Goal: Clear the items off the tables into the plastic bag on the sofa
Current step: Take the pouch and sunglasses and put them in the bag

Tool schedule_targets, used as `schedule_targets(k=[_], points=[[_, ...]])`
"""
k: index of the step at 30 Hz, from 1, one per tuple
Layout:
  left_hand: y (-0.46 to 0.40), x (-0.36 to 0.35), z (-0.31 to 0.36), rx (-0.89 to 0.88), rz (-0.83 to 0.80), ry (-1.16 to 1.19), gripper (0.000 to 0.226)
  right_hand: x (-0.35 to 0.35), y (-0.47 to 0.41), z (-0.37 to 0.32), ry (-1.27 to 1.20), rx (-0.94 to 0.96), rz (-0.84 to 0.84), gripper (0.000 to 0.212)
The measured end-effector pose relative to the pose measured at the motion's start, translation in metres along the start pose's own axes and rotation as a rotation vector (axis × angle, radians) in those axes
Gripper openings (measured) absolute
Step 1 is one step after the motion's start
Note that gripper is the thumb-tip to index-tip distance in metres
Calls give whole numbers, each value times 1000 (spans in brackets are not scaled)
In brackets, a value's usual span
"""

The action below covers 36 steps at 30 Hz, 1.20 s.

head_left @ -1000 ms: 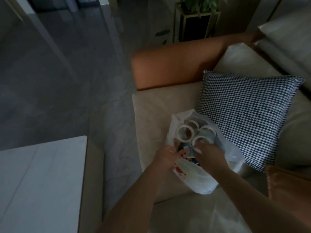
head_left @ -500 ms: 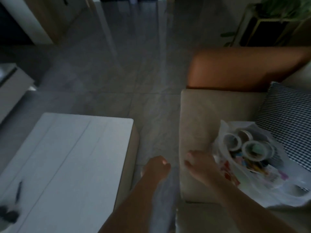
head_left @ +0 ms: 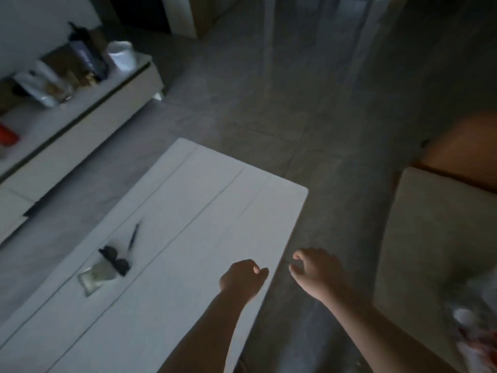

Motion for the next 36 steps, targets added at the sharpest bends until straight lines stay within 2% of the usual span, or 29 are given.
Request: schedule_targets(k=[9,19,27,36], points=[[11,67,-146,229,123,174,35,-34,-28,-171,91,268,-103,40],[30,80,-288,424,277,363,33,-85,-39,-315,145,495,-171,43],[23,88,-370,531,420,475,39,-139,-66,-396,238,657,-199,42],[-32,87,-445,588,526,421,46,-218,-125,-457,341,775,-203,38]])
Point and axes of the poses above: each hand's wrist, its own y-axis away from the middle knuckle, its own x-axis out of the back of the hand, z = x × y, the point moved 6 cm from there along -y, towards the middle knuckle, and after that the axes turned 5 degrees about -x, right-handed, at the moved point
